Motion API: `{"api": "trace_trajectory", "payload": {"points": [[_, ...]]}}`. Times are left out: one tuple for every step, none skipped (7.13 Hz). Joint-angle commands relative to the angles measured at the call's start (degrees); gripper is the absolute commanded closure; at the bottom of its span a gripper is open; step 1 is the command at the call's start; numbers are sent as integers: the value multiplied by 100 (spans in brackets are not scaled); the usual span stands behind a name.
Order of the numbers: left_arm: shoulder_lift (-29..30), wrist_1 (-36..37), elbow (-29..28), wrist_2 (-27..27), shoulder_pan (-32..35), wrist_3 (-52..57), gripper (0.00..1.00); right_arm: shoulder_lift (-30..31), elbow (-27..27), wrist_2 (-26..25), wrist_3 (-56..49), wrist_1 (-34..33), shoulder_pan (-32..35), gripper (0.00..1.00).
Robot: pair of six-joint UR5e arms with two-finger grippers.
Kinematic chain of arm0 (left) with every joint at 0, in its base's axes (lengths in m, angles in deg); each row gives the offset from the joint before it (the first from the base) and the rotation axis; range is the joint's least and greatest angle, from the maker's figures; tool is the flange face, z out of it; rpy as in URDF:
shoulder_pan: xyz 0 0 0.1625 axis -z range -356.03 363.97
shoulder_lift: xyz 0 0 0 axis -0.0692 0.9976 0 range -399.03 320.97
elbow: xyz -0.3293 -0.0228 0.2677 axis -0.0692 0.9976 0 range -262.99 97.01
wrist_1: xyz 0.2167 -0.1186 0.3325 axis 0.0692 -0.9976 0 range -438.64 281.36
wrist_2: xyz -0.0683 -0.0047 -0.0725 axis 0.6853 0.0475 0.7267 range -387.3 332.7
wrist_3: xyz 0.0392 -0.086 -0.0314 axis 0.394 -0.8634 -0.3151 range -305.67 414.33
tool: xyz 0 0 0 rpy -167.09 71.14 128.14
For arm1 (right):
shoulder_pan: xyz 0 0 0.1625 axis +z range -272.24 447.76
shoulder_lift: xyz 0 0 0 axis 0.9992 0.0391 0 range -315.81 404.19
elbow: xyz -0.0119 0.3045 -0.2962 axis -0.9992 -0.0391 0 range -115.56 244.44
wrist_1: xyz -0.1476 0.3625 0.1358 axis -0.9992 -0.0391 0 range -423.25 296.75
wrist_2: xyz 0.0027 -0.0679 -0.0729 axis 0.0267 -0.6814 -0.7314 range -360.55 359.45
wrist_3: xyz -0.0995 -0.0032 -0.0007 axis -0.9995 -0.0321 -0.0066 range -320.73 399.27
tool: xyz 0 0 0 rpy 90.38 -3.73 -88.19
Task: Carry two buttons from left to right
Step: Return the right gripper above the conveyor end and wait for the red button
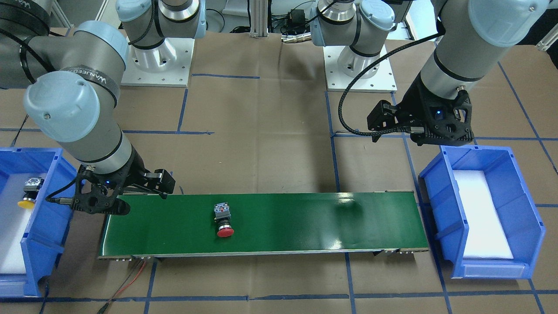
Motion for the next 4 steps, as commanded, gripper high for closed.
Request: {"api": "trace_trajectory", "payload": {"points": [[-2,0,23,0,0,0,0,12,43,1,-4,5,0,0],[-11,0,49,0,0,0,0,3,43,1,-4,14,9,0],[-28,0,119,0,0,9,0,-14,43,1,-4,14,0,0],[-55,-69,198,-52,-70,348,0,-23,43,1,-4,5,9,0]]}}
